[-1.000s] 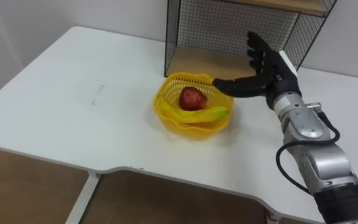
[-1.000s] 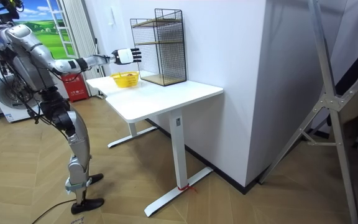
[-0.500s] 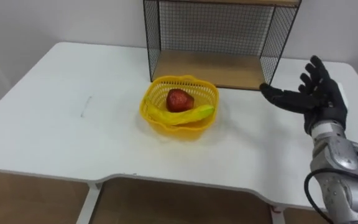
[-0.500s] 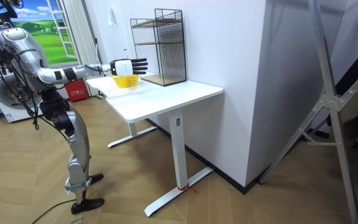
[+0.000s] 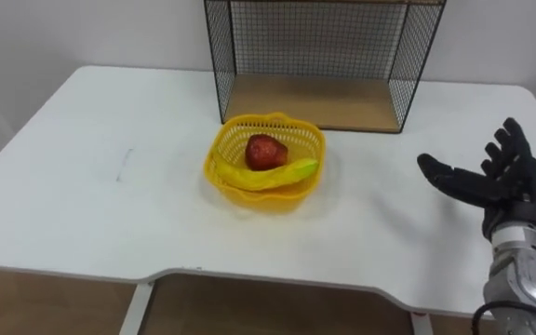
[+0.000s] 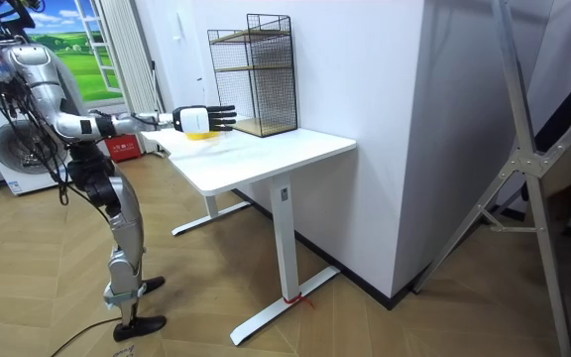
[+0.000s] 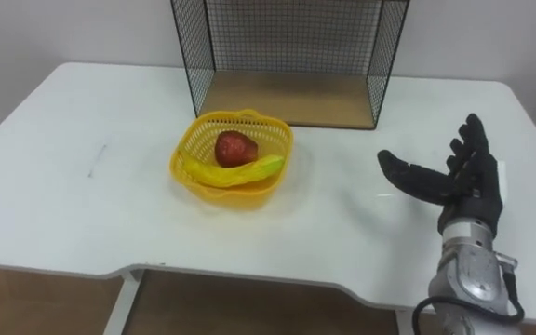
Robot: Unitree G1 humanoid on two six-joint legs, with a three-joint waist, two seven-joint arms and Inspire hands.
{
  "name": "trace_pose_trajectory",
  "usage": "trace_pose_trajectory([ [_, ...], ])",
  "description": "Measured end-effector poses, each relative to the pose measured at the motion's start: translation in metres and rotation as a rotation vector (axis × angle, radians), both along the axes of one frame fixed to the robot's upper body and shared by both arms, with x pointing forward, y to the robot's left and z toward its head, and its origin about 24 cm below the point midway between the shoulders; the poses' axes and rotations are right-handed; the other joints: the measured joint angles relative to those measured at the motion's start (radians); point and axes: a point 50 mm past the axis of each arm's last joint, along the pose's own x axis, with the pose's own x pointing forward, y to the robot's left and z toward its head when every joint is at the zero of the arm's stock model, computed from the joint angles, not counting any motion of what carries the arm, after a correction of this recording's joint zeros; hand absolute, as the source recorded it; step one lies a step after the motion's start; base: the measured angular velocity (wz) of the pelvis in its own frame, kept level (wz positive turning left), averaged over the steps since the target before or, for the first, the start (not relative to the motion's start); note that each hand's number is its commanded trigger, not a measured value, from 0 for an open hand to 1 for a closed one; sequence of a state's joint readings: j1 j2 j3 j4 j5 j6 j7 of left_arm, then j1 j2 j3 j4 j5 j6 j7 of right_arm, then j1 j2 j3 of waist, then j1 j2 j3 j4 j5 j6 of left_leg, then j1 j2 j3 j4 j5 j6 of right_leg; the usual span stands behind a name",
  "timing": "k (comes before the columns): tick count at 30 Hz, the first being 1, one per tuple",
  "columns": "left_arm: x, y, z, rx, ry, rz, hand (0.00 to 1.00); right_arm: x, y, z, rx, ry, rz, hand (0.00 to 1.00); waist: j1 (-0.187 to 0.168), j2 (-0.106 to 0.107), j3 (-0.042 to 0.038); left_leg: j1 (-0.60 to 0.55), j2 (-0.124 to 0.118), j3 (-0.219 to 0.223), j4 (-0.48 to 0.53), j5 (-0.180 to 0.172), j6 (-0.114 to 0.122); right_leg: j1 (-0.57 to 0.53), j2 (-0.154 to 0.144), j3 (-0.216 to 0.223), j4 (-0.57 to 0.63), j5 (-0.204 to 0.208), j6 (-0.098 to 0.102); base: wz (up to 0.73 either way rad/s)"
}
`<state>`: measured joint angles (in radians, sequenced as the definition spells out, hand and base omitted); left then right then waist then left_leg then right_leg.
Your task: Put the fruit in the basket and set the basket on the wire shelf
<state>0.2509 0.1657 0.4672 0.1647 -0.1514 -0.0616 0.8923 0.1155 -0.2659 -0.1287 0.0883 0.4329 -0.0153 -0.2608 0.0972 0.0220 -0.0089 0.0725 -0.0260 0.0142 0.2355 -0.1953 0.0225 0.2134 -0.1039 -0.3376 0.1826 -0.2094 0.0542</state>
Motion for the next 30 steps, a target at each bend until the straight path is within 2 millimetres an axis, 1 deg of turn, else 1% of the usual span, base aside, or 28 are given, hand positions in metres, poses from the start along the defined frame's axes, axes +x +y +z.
trace_pose_trajectory([
  [2,0.005,-0.001,0.013,0.061,-0.051,-0.014,0.00,0.000,0.000,0.000,0.002,-0.011,0.006,0.00,0.001,0.005,0.0035,0.001,0.001,0.005,-0.001,0.000,0.000,-0.001,0.000,0.004,0.000,0.000,0.000,-0.05],
  [3,0.009,-0.003,0.021,0.087,-0.096,-0.026,0.00,0.000,0.001,0.001,0.000,-0.021,0.016,0.00,-0.006,0.007,0.0053,-0.002,0.000,0.004,0.001,0.000,0.000,-0.003,0.000,0.003,0.000,0.000,0.000,0.00],
  [4,0.013,-0.005,0.029,0.114,-0.138,-0.043,0.00,0.000,0.002,0.001,0.001,-0.030,0.025,0.00,-0.009,0.007,0.0055,-0.008,0.000,0.003,0.003,0.000,0.000,-0.005,0.000,0.002,0.000,0.000,0.000,0.00],
  [8,0.023,-0.012,0.041,0.151,-0.203,-0.087,0.00,-0.002,0.005,-0.008,0.007,-0.008,0.070,0.00,-0.009,0.007,0.0071,-0.010,0.001,0.003,0.007,0.000,0.000,-0.006,0.000,0.002,0.001,0.000,0.000,0.00],
  [11,0.033,-0.018,0.055,0.174,-0.276,-0.148,0.00,-0.004,0.010,-0.012,0.012,0.004,0.123,0.00,-0.009,0.006,0.0084,-0.012,0.000,0.003,0.009,-0.001,0.001,-0.007,0.000,0.003,0.001,0.000,0.000,0.00],
  [13,0.041,-0.027,0.065,0.170,-0.356,-0.236,0.00,-0.004,0.016,-0.014,0.008,0.001,0.156,0.00,-0.016,0.004,0.0097,-0.011,0.000,0.004,0.009,-0.001,0.001,-0.007,0.000,0.005,0.002,0.000,0.000,0.00],
  [15,0.049,-0.036,0.064,0.125,-0.393,-0.324,0.00,-0.003,0.020,-0.014,0.024,-0.001,0.176,0.00,-0.015,0.006,0.0108,-0.009,0.000,0.004,0.009,0.000,0.001,-0.004,-0.001,0.003,0.003,0.000,0.000,0.00],
  [17,0.059,-0.046,0.062,0.072,-0.413,-0.408,0.00,-0.002,0.026,-0.015,0.030,-0.007,0.206,0.00,-0.016,0.005,0.0141,-0.010,0.000,0.003,0.012,0.000,0.001,-0.002,-0.001,0.002,0.003,0.000,0.000,0.02],
  [19,0.073,-0.060,0.062,0.023,-0.438,-0.523,0.00,0.003,0.033,-0.013,0.043,-0.029,0.240,0.00,-0.021,-0.001,0.0233,-0.019,-0.001,-0.005,0.022,0.000,0.001,-0.004,0.000,-0.007,0.003,0.000,0.000,0.10],
  [22,0.086,-0.076,0.062,-0.005,-0.447,-0.661,0.00,0.009,0.041,-0.010,0.069,-0.063,0.265,0.00,-0.038,-0.005,0.0285,-0.026,-0.001,-0.005,0.025,0.000,0.001,-0.008,-0.001,-0.008,0.003,0.001,-0.001,0.03],
  [23,0.088,-0.078,0.061,-0.012,-0.444,-0.686,0.00,0.009,0.042,-0.010,0.077,-0.070,0.271,0.00,-0.039,-0.005,0.0285,-0.025,-0.001,-0.003,0.024,0.000,0.001,-0.009,-0.001,-0.006,0.002,0.001,-0.001,-0.05],
  [25,0.100,-0.093,0.052,-0.075,-0.429,-0.789,0.00,0.011,0.048,-0.013,0.098,-0.070,0.295,0.00,-0.044,-0.006,0.0283,-0.027,0.000,-0.003,0.024,0.000,0.001,-0.011,-0.001,-0.007,0.003,0.001,-0.001,0.00],
  [26,0.102,-0.097,0.050,-0.094,-0.425,-0.815,0.00,0.011,0.050,-0.013,0.101,-0.067,0.301,0.00,-0.045,-0.006,0.0282,-0.027,0.000,-0.003,0.024,0.000,0.001,-0.012,-0.001,-0.007,0.003,0.001,-0.001,0.00],
  [27,0.104,-0.105,0.045,-0.134,-0.422,-0.869,0.00,0.013,0.054,-0.015,0.108,-0.062,0.318,0.00,-0.048,-0.006,0.0282,-0.028,0.000,-0.003,0.024,0.000,0.001,-0.015,0.000,-0.007,0.003,0.001,-0.001,0.00],
  [28,0.106,-0.113,0.041,-0.159,-0.408,-0.927,0.00,0.015,0.059,-0.018,0.114,-0.054,0.340,0.00,-0.063,-0.008,0.0281,-0.028,0.000,-0.002,0.024,0.000,0.001,-0.017,0.000,-0.007,0.004,0.001,-0.001,0.00],
  [30,0.108,-0.120,0.035,-0.196,-0.390,-1.000,0.00,0.016,0.064,-0.021,0.125,-0.045,0.361,0.00,-0.066,-0.008,0.0281,-0.027,0.001,0.003,0.023,0.000,0.001,-0.021,-0.001,-0.002,0.004,0.001,-0.001,-0.07],
])
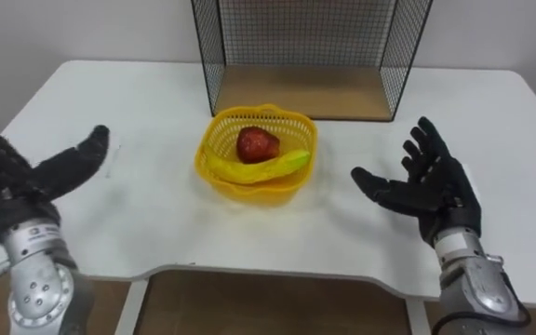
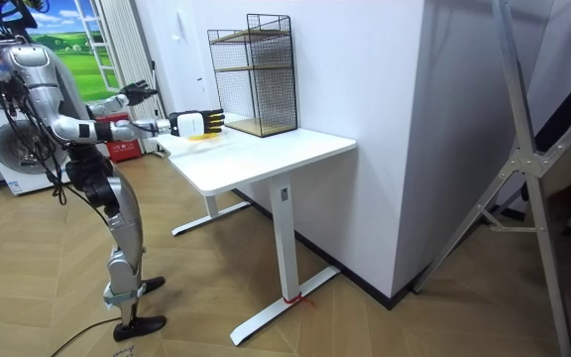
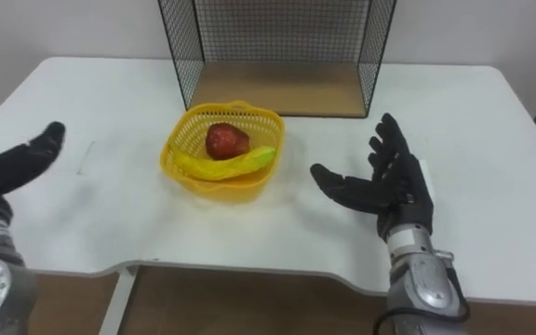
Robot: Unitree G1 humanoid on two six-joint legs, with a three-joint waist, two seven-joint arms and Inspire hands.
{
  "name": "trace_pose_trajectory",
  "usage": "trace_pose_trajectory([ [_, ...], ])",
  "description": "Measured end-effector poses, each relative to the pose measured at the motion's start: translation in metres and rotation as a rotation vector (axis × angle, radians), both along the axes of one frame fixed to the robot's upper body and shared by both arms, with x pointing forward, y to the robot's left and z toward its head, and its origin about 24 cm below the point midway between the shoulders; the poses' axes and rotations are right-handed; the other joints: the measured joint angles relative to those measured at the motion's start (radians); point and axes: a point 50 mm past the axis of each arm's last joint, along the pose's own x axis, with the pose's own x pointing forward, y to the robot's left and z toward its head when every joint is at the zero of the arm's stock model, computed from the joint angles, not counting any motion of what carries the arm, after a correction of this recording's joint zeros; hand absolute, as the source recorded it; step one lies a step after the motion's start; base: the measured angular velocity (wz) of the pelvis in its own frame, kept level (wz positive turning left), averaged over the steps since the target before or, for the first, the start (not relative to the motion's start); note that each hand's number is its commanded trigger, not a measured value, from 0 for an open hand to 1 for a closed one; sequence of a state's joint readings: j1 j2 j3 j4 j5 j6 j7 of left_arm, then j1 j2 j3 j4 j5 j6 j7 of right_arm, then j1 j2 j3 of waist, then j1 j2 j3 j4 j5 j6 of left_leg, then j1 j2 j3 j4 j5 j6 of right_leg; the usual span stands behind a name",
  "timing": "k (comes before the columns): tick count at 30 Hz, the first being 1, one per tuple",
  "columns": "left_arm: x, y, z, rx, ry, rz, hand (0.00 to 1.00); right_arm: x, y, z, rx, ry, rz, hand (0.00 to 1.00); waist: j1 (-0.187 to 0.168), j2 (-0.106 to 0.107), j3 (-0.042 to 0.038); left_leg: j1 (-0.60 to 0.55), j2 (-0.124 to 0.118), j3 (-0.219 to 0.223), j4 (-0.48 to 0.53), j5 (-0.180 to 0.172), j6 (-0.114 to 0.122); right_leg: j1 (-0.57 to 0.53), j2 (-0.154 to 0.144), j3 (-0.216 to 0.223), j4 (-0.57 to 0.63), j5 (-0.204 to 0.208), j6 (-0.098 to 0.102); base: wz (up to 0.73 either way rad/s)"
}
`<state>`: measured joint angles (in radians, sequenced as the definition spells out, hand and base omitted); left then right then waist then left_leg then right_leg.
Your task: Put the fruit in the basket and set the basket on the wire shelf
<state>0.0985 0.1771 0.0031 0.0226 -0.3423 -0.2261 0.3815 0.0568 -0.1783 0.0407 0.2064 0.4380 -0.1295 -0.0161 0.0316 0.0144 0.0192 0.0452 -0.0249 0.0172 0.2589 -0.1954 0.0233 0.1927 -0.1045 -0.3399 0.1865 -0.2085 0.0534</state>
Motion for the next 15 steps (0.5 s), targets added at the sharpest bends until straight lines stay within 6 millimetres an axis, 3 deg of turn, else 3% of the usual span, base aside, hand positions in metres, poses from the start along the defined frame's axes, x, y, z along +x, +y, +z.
trace_pose_trajectory([
  [9,0.006,-0.021,-0.027,-0.110,0.090,-0.192,0.00,0.015,0.011,-0.005,0.115,0.013,0.040,0.00,-0.003,-0.004,0.0019,0.020,0.007,0.035,-0.020,0.000,0.000,0.000,0.002,0.035,-0.001,0.000,0.000,-0.09],
  [15,0.012,-0.029,-0.039,-0.197,0.146,-0.256,0.00,0.022,0.025,-0.005,0.225,-0.001,0.088,0.00,-0.011,-0.004,0.0017,0.017,0.008,0.034,-0.019,0.000,0.000,-0.003,0.003,0.033,-0.001,0.001,-0.001,-0.01],
])
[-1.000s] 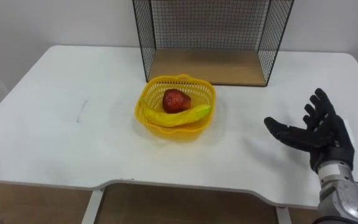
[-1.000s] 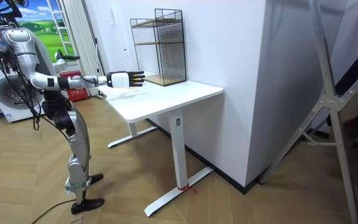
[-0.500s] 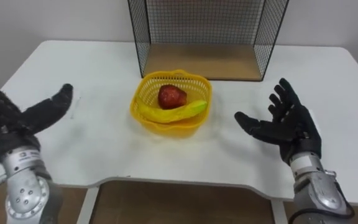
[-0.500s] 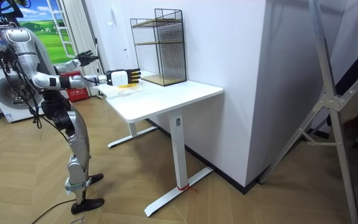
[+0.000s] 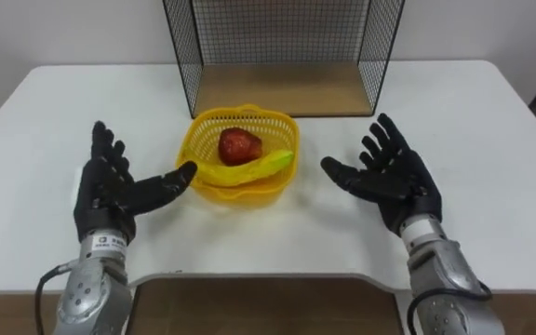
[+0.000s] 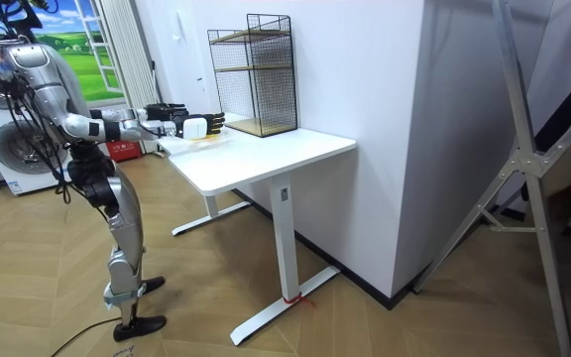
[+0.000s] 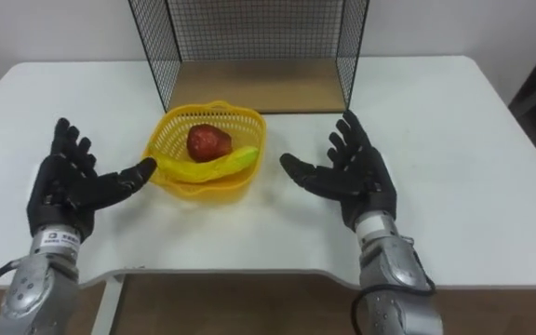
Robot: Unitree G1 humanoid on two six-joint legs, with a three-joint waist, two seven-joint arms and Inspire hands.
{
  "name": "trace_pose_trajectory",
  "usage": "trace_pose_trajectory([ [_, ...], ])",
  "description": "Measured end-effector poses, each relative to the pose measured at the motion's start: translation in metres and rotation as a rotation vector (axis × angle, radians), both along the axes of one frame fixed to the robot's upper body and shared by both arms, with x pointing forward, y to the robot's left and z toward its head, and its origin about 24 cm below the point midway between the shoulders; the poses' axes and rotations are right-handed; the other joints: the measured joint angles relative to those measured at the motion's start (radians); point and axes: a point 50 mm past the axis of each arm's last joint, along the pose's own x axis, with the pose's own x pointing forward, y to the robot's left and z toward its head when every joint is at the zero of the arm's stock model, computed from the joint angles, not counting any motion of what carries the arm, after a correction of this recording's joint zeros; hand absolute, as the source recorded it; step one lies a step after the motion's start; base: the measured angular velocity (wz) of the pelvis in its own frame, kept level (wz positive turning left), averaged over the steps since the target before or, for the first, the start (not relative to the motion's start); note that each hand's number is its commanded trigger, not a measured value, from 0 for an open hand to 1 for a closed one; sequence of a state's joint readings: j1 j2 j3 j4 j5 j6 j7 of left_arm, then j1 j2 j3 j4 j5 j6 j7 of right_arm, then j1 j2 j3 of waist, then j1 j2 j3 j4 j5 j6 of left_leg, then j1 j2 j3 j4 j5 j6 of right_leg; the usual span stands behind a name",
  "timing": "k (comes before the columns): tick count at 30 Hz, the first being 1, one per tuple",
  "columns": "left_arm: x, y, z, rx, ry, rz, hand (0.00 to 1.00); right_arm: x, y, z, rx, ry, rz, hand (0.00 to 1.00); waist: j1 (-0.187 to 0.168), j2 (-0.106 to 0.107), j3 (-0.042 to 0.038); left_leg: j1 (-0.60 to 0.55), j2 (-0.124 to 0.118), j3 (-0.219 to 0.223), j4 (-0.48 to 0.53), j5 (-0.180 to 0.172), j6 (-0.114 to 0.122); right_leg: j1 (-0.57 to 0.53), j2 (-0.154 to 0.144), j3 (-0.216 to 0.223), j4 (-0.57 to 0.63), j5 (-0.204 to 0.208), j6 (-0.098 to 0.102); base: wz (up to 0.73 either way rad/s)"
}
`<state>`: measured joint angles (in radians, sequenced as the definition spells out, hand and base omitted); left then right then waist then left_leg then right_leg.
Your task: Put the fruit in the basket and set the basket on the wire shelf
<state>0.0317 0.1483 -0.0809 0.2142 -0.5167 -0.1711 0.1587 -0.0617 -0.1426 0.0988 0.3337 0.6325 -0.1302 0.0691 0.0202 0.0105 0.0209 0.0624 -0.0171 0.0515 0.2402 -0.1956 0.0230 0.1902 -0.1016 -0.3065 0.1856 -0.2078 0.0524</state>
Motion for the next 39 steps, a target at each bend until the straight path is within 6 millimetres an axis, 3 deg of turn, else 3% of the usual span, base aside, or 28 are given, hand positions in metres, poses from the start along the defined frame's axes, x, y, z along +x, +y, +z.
trace_pose_trajectory([
  [10,0.008,-0.011,-0.008,-0.106,0.055,-0.022,0.00,0.000,0.011,-0.004,0.159,0.020,0.024,0.00,0.005,0.000,-0.0001,0.001,0.002,0.001,0.001,0.000,0.000,-0.003,0.000,-0.005,0.000,0.000,0.000,0.00],
  [24,0.013,-0.019,-0.010,-0.226,0.081,-0.039,0.00,0.003,0.018,-0.004,0.212,0.024,0.062,0.00,0.012,0.000,-0.0001,0.002,0.003,0.002,0.005,0.000,0.000,-0.002,0.000,-0.003,0.000,0.000,-0.001,0.00],
  [39,0.018,-0.023,-0.009,-0.247,0.079,-0.081,0.00,0.008,0.022,-0.009,0.210,0.043,0.110,0.00,0.011,0.001,-0.0002,0.003,0.003,0.002,0.009,0.000,0.000,-0.001,0.000,0.002,0.002,0.002,-0.003,0.00],
])
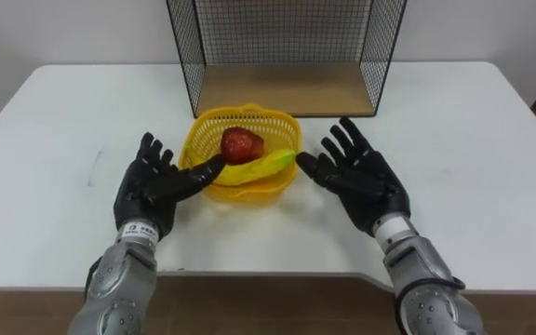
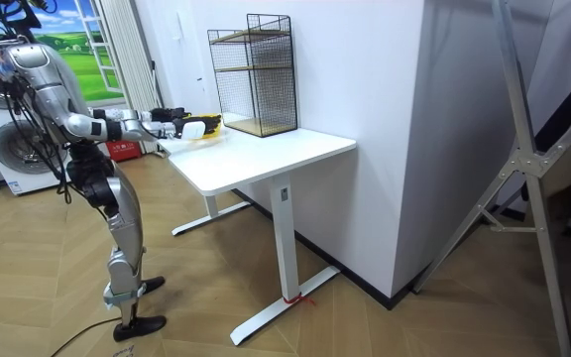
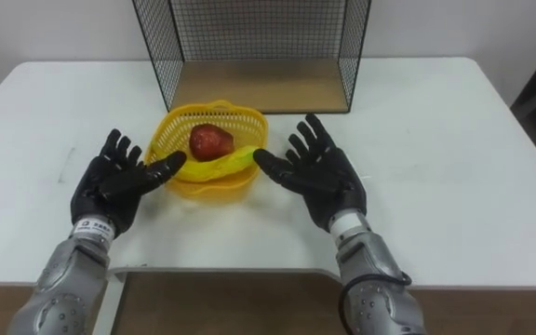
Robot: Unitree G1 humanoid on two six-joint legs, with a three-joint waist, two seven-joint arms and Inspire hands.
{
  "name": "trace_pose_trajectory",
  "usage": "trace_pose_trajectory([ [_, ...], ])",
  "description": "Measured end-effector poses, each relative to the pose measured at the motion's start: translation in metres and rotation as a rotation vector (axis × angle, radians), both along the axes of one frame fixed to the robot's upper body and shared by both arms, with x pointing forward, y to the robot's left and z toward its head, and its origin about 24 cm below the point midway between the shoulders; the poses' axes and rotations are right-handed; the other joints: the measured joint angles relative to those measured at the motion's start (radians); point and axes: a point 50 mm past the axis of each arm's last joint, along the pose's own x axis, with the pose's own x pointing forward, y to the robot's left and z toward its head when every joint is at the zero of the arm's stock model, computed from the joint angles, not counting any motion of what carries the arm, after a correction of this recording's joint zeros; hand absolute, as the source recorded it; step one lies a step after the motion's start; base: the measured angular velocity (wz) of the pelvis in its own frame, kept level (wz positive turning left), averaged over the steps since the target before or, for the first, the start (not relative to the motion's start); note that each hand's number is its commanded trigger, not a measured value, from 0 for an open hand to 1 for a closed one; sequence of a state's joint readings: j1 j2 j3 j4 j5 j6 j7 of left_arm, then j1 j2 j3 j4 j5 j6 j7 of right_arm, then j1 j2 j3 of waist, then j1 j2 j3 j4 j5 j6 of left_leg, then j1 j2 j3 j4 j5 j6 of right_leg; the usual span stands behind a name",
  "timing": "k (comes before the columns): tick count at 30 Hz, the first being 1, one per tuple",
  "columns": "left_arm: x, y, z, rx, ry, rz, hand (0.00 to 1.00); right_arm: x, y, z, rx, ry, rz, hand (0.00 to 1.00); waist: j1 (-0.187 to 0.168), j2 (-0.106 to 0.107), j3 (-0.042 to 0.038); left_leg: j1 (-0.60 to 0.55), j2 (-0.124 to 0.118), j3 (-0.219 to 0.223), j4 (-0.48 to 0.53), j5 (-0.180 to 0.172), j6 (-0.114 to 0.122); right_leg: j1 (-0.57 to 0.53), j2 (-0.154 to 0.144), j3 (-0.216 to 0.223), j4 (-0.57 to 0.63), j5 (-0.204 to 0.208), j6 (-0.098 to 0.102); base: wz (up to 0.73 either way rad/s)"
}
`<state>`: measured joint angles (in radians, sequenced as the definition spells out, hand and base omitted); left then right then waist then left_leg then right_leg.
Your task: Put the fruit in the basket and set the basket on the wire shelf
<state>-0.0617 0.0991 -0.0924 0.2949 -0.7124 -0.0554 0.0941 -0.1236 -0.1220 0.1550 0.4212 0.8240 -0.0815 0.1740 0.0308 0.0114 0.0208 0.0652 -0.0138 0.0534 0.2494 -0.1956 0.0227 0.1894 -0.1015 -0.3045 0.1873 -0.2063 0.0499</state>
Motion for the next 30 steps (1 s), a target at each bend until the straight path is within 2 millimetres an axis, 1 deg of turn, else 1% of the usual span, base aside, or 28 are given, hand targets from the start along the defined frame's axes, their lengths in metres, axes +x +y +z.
trace_pose_trajectory([
  [4,0.000,-0.001,-0.001,0.003,0.007,-0.012,0.00,0.000,0.003,-0.001,-0.001,0.010,0.021,0.00,0.000,0.000,0.0001,0.003,0.000,0.001,-0.006,0.000,0.000,0.000,0.000,0.001,0.000,0.000,0.000,0.00],
  [6,0.000,-0.002,-0.001,0.002,0.004,-0.021,0.00,-0.001,0.008,-0.002,-0.005,0.014,0.042,0.00,-0.003,-0.001,0.0004,0.006,-0.001,0.002,-0.010,0.000,0.000,0.001,0.000,0.000,-0.001,0.000,0.000,0.00],
  [8,0.000,-0.003,-0.001,0.002,0.002,-0.030,0.00,-0.001,0.012,-0.003,0.002,0.017,0.050,0.00,-0.001,-0.002,0.0013,0.007,-0.001,0.003,-0.012,0.001,0.000,0.001,0.000,0.001,-0.002,0.000,0.000,0.00],
  [12,0.001,-0.005,0.000,0.004,-0.002,-0.038,0.00,-0.003,0.022,-0.004,-0.024,0.013,0.107,0.00,-0.010,-0.007,0.0045,0.005,-0.001,0.003,-0.012,0.000,0.000,0.001,0.000,0.004,-0.003,0.000,0.000,0.00],
  [15,0.006,-0.010,0.005,0.015,-0.020,-0.068,0.00,-0.004,0.027,-0.005,-0.061,0.015,0.143,0.00,-0.009,-0.009,0.0056,0.003,-0.002,0.002,-0.010,0.000,0.000,0.000,0.000,0.004,-0.003,0.000,0.000,0.00],
  [22,0.008,-0.011,0.007,0.025,-0.025,-0.082,0.00,-0.001,0.027,-0.005,-0.074,0.021,0.154,0.00,-0.027,-0.004,0.0075,-0.003,-0.001,-0.001,-0.009,0.000,0.000,0.000,0.000,-0.002,-0.003,0.000,0.000,0.00],
  [25,0.007,-0.016,0.006,0.056,-0.025,-0.110,0.00,0.003,0.027,-0.005,-0.114,0.023,0.163,0.00,-0.030,-0.003,0.0079,-0.003,-0.002,0.000,-0.009,0.000,0.000,-0.001,0.000,-0.003,-0.003,0.000,0.000,0.00],
  [30,0.007,-0.018,0.006,0.064,-0.026,-0.119,0.00,0.005,0.026,-0.004,-0.124,0.020,0.162,0.00,-0.033,0.000,0.0073,-0.003,-0.001,0.003,-0.008,0.000,0.000,-0.007,0.000,0.000,-0.002,0.000,0.000,-0.01],
])
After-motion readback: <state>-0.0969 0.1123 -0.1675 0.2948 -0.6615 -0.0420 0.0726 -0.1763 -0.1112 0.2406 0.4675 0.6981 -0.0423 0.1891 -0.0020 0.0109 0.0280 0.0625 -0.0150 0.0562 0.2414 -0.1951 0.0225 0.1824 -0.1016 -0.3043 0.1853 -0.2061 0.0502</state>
